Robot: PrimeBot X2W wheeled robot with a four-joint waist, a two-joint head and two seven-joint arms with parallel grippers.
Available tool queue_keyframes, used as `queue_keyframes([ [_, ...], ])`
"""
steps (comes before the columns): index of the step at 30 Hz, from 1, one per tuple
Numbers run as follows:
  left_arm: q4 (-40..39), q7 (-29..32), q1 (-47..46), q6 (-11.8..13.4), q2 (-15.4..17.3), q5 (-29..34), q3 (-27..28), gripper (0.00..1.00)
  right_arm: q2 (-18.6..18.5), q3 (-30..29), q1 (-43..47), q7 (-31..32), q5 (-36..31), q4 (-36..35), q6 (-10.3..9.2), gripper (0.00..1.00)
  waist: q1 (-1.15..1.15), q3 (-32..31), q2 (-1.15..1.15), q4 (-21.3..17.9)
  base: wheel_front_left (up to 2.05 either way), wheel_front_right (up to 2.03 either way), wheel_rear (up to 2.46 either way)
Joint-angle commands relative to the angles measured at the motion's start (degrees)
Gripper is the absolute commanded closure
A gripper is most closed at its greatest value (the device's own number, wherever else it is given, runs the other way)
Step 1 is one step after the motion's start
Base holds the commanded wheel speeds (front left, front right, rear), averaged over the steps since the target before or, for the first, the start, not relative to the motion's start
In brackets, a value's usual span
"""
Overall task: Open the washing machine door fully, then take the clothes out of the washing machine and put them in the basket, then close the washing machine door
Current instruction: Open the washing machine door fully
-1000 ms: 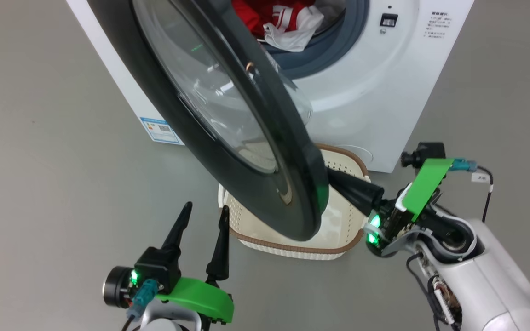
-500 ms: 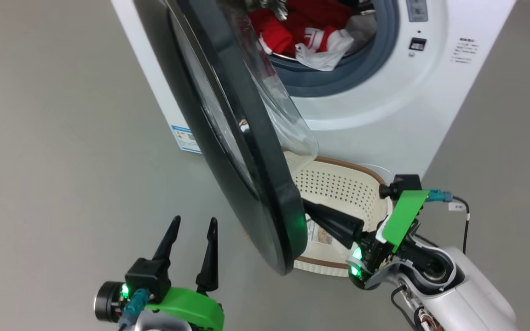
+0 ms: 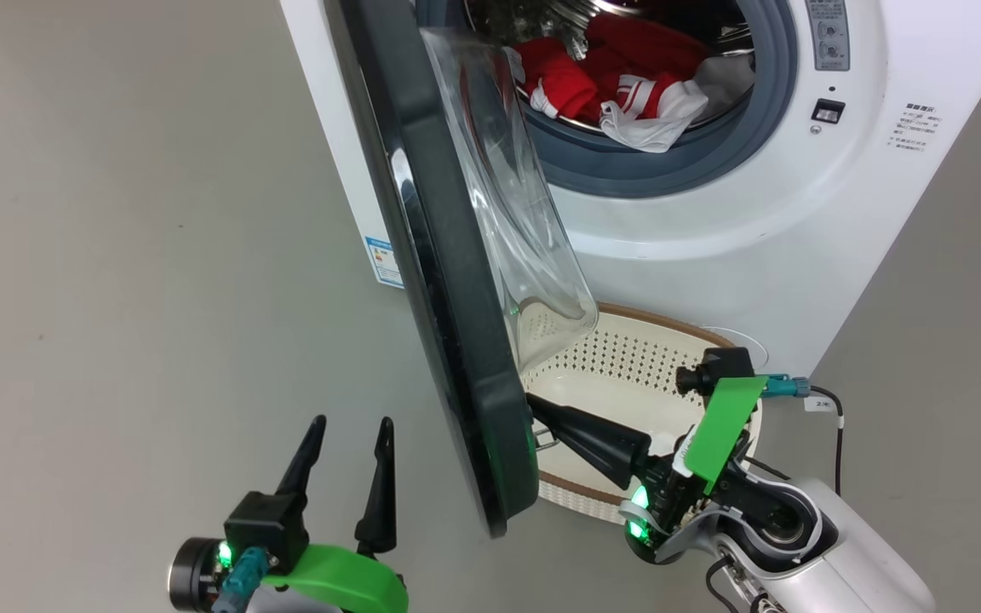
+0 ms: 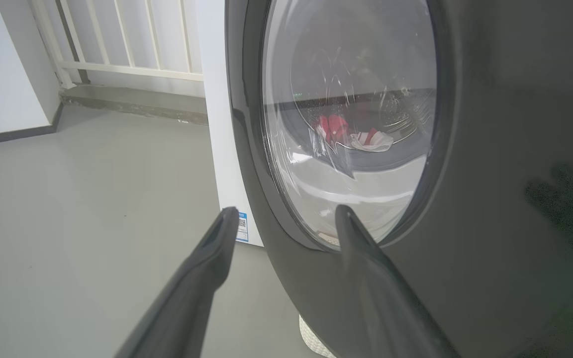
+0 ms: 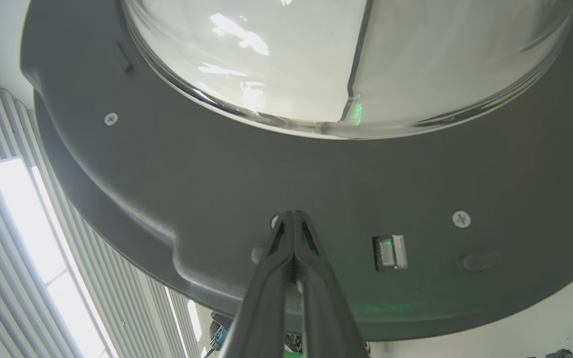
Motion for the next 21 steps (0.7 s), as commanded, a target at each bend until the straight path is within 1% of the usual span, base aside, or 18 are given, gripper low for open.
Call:
queue_keyframes([
  [1,-1.2,-0.7,-0.2,-0.4,0.7,0.9,2.1,0.00,1.1,1.0,0.1,-0.7,0.7,-2.0,0.22,1.00,0.00,0.1,0.00,0.1,0.00,0.00,0.00],
  [7,-1.5,-0.7,-0.1,-0.3,0.7,0.8,2.2,0.00,1.1,-0.3,0.7,-2.5,1.2,-2.5,0.22,1.00,0.00,0.3,0.00,-0.3,0.00,0.00,0.00],
  [12,-1.7,-0.7,-0.1,-0.2,0.7,0.5,2.2,0.00,1.1,-4.3,3.0,-5.0,2.4,-5.6,0.22,1.00,0.00,0.4,0.00,-0.9,0.00,0.00,0.00],
  [13,-1.7,-0.7,-0.1,-0.2,0.7,0.5,2.2,0.00,1.1,-5.3,3.7,-5.7,2.3,-6.5,0.22,0.88,0.00,0.4,0.00,-1.0,0.00,0.00,0.00],
  [14,-1.7,-0.7,0.0,-0.2,0.7,0.4,2.3,0.00,1.1,-6.3,4.4,-6.3,2.0,-7.4,0.22,0.63,0.00,0.5,0.00,-1.2,0.00,0.00,0.00],
  [15,-1.8,-0.7,0.0,-0.2,0.7,0.4,2.3,0.00,1.1,-7.2,5.3,-6.8,1.7,-8.4,0.22,0.52,0.00,0.5,0.00,-1.3,0.00,0.00,0.00],
  [16,-1.8,-0.7,0.0,-0.2,0.7,0.4,2.3,0.00,1.1,-8.2,6.2,-7.3,1.1,-9.6,0.22,0.11,0.00,0.5,0.00,-1.4,0.00,0.00,0.00],
  [17,-1.8,-0.7,0.0,-0.2,0.7,0.3,2.4,0.00,1.1,-9.3,7.3,-8.0,0.5,-10.6,0.22,0.00,0.00,0.4,0.00,-1.5,0.00,0.00,0.00],
  [21,-2.0,-0.7,0.1,-0.1,0.7,0.2,2.4,0.00,1.1,-12.1,10.7,-10.4,-1.4,-13.4,0.22,0.00,0.00,0.3,0.00,-2.0,0.00,0.00,0.00],
])
